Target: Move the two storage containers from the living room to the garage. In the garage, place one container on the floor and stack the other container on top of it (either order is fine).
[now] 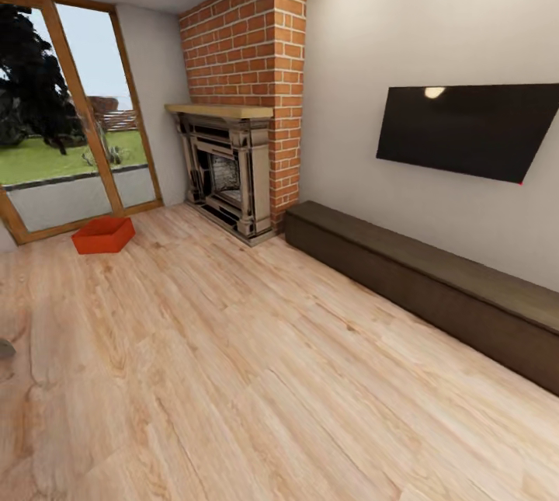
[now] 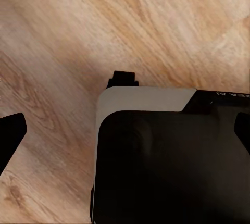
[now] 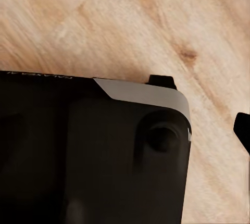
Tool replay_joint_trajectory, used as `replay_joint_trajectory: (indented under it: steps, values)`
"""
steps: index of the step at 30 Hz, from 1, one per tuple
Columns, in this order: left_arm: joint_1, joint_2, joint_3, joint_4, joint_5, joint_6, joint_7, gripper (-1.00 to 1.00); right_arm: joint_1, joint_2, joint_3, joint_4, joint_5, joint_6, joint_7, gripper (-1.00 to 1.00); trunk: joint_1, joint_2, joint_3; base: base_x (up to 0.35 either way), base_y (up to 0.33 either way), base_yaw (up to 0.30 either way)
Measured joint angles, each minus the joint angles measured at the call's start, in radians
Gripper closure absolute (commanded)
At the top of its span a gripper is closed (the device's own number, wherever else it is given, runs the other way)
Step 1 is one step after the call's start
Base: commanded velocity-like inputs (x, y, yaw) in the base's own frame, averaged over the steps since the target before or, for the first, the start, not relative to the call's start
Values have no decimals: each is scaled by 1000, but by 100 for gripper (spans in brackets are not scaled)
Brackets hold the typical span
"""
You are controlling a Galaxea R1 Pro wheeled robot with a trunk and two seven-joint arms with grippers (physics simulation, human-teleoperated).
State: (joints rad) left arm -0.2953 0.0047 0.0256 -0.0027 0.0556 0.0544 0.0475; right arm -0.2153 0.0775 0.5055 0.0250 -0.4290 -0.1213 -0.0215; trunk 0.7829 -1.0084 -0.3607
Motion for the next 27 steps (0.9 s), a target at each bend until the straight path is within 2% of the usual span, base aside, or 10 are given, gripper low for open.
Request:
replay_joint_trajectory:
  steps: [19,27]
  values:
    - [0,0,0,0,0,0,0,-100,0,0,0,0,0,0,0,-100,0,0,0,324,0,272]
    - [0,0,0,0,0,0,0,-100,0,-1,0,0,0,0,0,-100,0,0,0,324,0,59]
